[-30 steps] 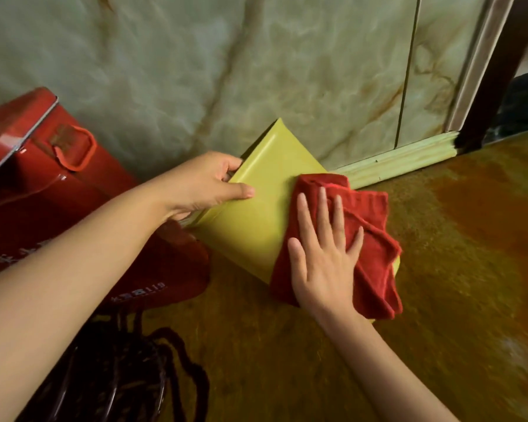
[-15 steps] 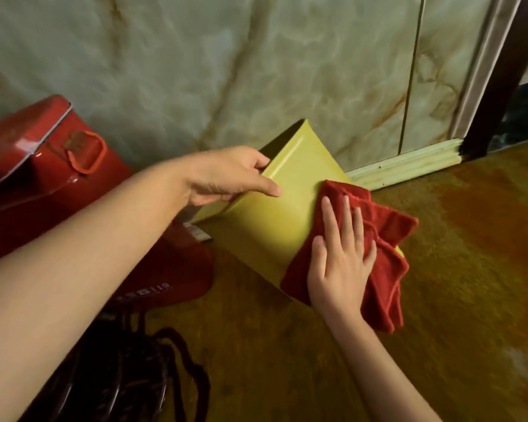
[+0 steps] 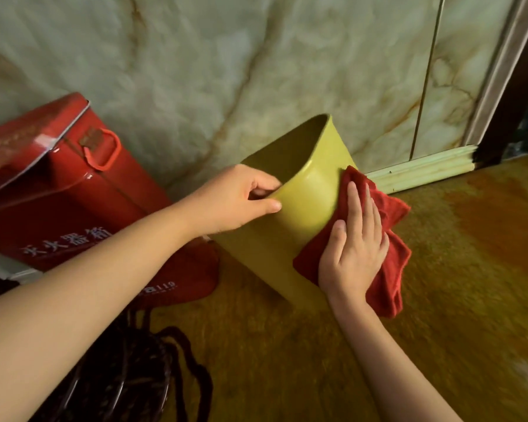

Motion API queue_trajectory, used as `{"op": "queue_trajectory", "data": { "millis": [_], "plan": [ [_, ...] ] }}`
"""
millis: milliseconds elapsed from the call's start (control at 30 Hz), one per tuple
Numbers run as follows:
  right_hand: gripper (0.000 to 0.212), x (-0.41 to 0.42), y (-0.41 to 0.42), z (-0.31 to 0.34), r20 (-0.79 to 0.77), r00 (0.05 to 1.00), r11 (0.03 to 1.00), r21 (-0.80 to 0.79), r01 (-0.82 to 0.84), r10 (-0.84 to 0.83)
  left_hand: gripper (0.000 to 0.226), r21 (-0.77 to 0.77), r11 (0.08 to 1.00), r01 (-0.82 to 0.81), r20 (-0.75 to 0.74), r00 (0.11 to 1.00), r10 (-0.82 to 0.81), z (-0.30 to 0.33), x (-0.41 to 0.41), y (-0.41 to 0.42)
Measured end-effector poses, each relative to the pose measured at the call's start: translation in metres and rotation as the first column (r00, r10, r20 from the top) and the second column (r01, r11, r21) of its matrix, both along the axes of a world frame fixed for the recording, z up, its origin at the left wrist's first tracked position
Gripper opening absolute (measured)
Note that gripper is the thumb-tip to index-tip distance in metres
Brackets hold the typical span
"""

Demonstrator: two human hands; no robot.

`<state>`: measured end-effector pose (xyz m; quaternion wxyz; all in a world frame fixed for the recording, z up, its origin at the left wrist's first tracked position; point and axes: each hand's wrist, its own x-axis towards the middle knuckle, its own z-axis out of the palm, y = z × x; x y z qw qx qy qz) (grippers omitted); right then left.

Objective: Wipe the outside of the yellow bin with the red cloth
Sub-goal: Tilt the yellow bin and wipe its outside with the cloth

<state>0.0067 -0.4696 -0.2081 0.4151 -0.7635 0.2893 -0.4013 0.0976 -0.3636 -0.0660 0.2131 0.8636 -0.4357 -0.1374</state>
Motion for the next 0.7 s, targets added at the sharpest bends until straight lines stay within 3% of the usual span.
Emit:
{"op": "queue_trajectory", "data": {
  "millis": [67,133,267,433,500,567,600,633,700],
  "plan": [
    [0.054,0.015,0.001,0.009,0.092,0.996,0.998,0.057,-0.026,0.021,0.023,-0.012,0.999,0.038,0.082,0.996,-0.037,0.003,0.000,-0.020],
    [0.055,0.030,-0.004,0.008,0.176,0.979,0.966,0.217,-0.143,0.106,0.030,-0.010,0.999,0.036,0.173,0.984,-0.034,-0.002,0.002,-0.030],
    [0.068,0.037,-0.011,-0.021,0.232,0.917,0.777,0.487,-0.399,0.325,0.030,0.046,0.999,0.008,0.209,0.978,-0.017,-0.039,0.002,-0.026],
    [0.076,0.013,-0.032,-0.022,0.307,0.887,0.625,0.630,-0.460,0.344,0.029,0.059,0.996,0.074,0.132,0.988,-0.081,-0.055,-0.009,-0.053],
    [0.076,0.006,-0.036,-0.022,0.285,0.867,0.630,0.599,-0.494,0.410,0.034,0.068,0.995,0.072,0.118,0.990,-0.080,-0.056,-0.010,-0.052],
    [0.075,0.000,-0.037,-0.023,0.249,0.830,0.629,0.556,-0.544,0.498,0.023,0.049,0.999,-0.001,0.098,0.995,-0.004,-0.057,-0.008,-0.041],
    [0.074,-0.003,-0.037,-0.024,0.241,0.803,0.609,0.545,-0.576,0.545,0.014,0.017,0.999,-0.039,0.102,0.994,0.037,-0.055,-0.009,-0.033],
    [0.073,-0.005,-0.037,-0.025,0.239,0.774,0.583,0.538,-0.608,0.586,0.025,-0.047,0.995,-0.091,0.146,0.985,0.097,-0.053,-0.015,-0.024],
    [0.074,-0.009,-0.037,-0.025,0.227,0.723,0.548,0.518,-0.657,0.652,0.042,-0.336,0.932,-0.135,0.318,0.915,0.248,-0.054,-0.039,-0.003]
  ]
}}
